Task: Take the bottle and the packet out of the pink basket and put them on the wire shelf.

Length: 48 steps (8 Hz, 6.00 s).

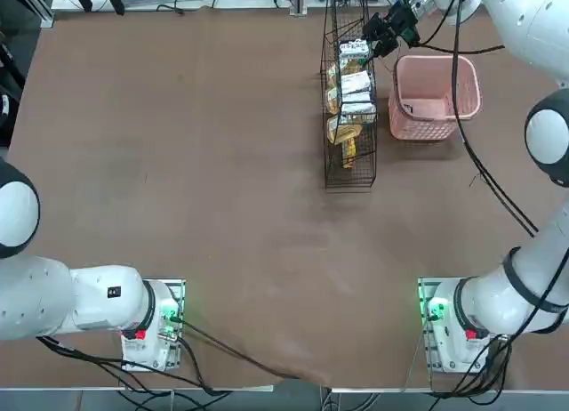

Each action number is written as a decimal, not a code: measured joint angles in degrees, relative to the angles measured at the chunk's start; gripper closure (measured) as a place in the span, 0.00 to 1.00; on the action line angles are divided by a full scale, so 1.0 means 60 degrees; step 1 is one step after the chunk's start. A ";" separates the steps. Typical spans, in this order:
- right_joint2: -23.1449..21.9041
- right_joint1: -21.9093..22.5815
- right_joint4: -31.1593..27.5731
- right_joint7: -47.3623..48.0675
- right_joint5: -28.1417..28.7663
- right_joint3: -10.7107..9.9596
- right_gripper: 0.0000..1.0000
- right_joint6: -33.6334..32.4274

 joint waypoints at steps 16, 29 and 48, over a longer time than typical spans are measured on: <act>-0.0294 -0.0330 0.0357 -0.0161 0.0009 -0.0917 0.27 -0.0101; -0.0944 -0.0597 -0.0678 -0.0693 -0.4891 -0.2404 0.00 0.0105; -0.1051 -0.0499 -0.4782 0.3597 -0.6571 -0.0642 0.00 0.5501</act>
